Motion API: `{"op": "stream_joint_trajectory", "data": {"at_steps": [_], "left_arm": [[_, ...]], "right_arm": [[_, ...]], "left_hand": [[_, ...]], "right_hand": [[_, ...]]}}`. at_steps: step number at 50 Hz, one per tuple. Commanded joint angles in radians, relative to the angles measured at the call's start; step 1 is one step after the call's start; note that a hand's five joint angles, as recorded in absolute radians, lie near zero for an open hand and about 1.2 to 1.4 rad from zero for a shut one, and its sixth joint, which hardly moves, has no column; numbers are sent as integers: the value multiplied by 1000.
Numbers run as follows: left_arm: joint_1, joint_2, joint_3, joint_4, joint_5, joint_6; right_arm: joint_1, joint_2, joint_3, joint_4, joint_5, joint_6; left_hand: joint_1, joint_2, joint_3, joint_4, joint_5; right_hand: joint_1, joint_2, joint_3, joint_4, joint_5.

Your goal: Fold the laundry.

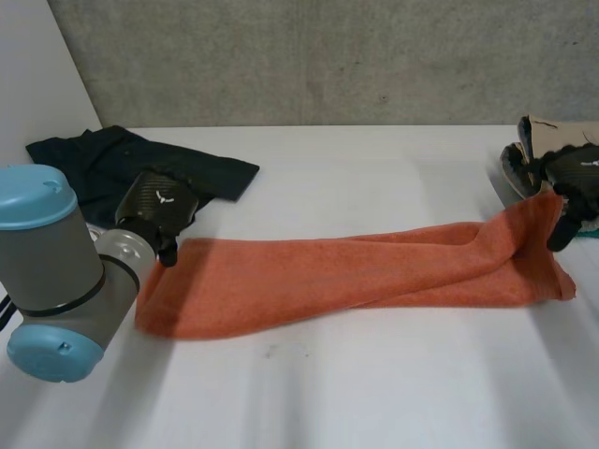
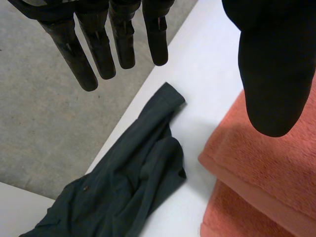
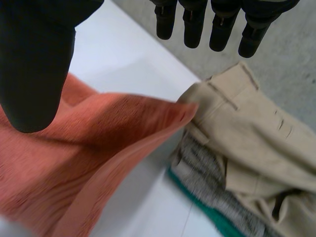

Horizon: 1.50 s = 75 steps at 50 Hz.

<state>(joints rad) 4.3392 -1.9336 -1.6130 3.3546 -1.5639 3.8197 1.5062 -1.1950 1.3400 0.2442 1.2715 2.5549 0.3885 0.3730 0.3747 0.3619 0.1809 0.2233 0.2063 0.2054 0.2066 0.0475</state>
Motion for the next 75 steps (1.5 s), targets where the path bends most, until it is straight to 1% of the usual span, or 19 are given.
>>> {"op": "stream_joint_trajectory", "data": {"at_steps": [1,4,10,17,21,24,25,28,31,35,40,44,47,53,62,65,69,70,75], "left_arm": [[-9,-1,16,-1,1,-28],[-9,-1,8,0,1,-29],[-12,-1,1,0,1,-29],[-7,-2,-8,0,2,-29],[-1,-2,-10,0,13,-31],[0,-2,-5,0,25,-32],[0,-2,-2,0,28,-32],[3,-2,11,2,39,-34],[10,-5,37,3,53,-49],[16,-31,88,3,84,-110],[16,-105,174,-3,145,-221],[11,-185,258,-12,203,-302],[2,-248,309,-12,257,-354],[-9,-340,361,-18,353,-420],[-70,-387,387,-75,384,-445],[-76,-386,384,-101,384,-451],[-90,-375,374,-142,380,-457],[-89,-363,373,-161,374,-459],[-43,-256,321,-211,363,-450]], "right_arm": [[80,66,-28,-22,140,-31],[124,118,-50,-77,195,-53],[170,212,-114,-149,242,-100],[210,356,-223,-163,293,-186],[219,428,-283,-161,354,-266],[223,449,-321,-155,396,-350],[230,442,-332,-154,396,-378],[259,407,-331,-158,388,-392],[319,295,-295,-163,350,-361],[358,117,-202,-172,232,-286],[367,-68,-63,-184,21,-208],[382,-224,30,-186,-102,-185],[423,-308,68,-186,-150,-173],[463,-414,82,-184,-159,-125],[450,-581,68,-189,-193,30],[431,-591,70,-192,-204,48],[362,-592,79,-187,-196,51],[350,-592,82,-187,-196,51],[284,-546,82,-186,-190,50]], "left_hand": [[4,20,18,31,37],[1,17,15,28,34],[4,20,18,31,37],[4,20,18,31,37],[4,20,18,31,37],[4,20,18,31,37],[4,20,18,31,37],[-5,11,9,22,28],[-16,-1,-3,10,17],[-87,-71,-73,-60,-54],[-189,-174,-176,-163,-156],[-201,-186,-188,-175,-168],[-204,-189,-191,-178,-171],[-201,-186,-188,-175,-168],[-155,-139,-141,-128,-121],[50,66,64,77,83],[891,907,905,918,924],[1007,1022,1020,1033,1040],[1008,1023,1022,1034,1041]], "right_hand": [[-49,-32,-31,-32,-47],[-49,-32,-31,-32,-47],[-49,-32,-31,-32,-47],[-49,-32,-31,-32,-47],[58,75,76,75,59],[561,578,579,578,563],[1167,1184,1185,1184,1168],[1173,1190,1191,1190,1174],[1173,1190,1191,1190,1174],[1173,1190,1191,1190,1174],[1173,1190,1191,1190,1174],[1173,1190,1191,1190,1174],[1173,1190,1191,1190,1174],[1173,1190,1191,1190,1174],[1173,1190,1191,1190,1174],[1173,1190,1191,1190,1174],[1173,1190,1191,1190,1174],[1173,1190,1191,1190,1174],[1173,1190,1191,1190,1174]]}}
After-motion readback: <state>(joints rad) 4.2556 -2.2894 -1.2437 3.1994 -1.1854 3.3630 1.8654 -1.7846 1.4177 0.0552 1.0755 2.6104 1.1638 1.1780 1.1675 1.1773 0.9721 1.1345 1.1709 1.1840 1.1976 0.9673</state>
